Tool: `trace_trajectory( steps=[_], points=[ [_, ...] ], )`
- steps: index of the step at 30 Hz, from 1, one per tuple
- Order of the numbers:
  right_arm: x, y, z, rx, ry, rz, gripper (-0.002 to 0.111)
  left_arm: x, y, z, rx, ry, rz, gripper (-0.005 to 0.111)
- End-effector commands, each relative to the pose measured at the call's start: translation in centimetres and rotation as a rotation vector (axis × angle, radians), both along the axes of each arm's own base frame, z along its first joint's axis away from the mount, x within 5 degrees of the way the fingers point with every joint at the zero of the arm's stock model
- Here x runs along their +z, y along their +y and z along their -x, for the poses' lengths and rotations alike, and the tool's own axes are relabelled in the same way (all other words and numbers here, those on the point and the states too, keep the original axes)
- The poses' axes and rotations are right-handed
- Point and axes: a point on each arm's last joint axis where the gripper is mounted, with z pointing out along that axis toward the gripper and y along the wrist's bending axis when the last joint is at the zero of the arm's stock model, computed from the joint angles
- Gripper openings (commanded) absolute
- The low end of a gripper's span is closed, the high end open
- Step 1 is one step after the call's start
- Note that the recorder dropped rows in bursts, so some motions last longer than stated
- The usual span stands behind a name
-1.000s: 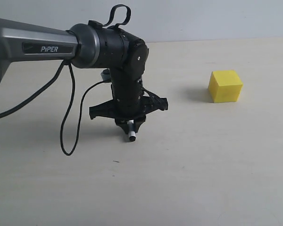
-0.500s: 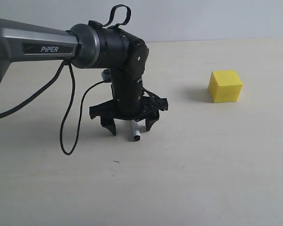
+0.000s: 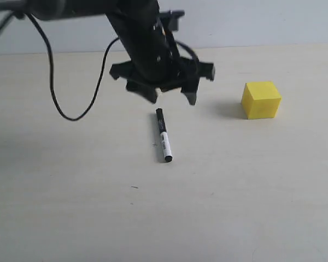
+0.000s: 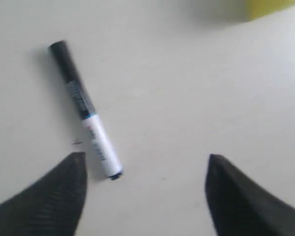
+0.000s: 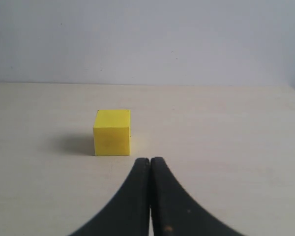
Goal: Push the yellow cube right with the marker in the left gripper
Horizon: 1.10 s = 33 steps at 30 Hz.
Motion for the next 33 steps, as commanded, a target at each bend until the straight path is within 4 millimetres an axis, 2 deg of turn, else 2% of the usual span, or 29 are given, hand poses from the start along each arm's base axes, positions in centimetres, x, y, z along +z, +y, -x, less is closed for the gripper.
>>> trace_trajectory(
  steps=[1, 2, 7, 10, 12, 17, 25, 29, 33],
  points=[
    [0.0, 0.0, 0.0, 0.006, -0.014, 0.0, 0.0, 7.7, -0.1, 3.4, -0.216, -0.086, 0.263, 0.016],
    [0.0, 0.0, 0.0, 0.006, -0.014, 0.0, 0.0, 8.6, -0.1, 4.3, -0.249, -0.101, 0.297, -0.001],
    [0.0, 0.0, 0.0, 0.006, -0.014, 0.0, 0.0, 13.6, 0.9, 10.4, -0.424, -0.308, 0.442, 0.002],
    [0.0, 0.0, 0.0, 0.006, -0.014, 0.0, 0.0, 15.2, 2.0, 14.0, -0.461, -0.425, 0.515, 0.002],
    [0.0, 0.0, 0.0, 0.006, -0.014, 0.0, 0.0, 15.4, 3.2, 16.0, -0.467, -0.457, 0.547, 0.002],
    [0.0, 0.0, 0.0, 0.006, -0.014, 0.0, 0.0, 15.7, 7.7, 20.3, -0.477, -0.525, 0.616, 0.002],
    [0.0, 0.0, 0.0, 0.006, -0.014, 0.0, 0.0, 15.1, 17.3, 25.7, -0.493, -0.698, 0.668, 0.002],
    [0.0, 0.0, 0.0, 0.006, -0.014, 0.0, 0.0, 16.2, 21.4, 28.1, -0.484, -0.816, 0.756, 0.002],
    [0.0, 0.0, 0.0, 0.006, -0.014, 0.0, 0.0, 17.2, 24.2, 29.8, -0.47, -0.902, 0.837, 0.002]
  ],
)
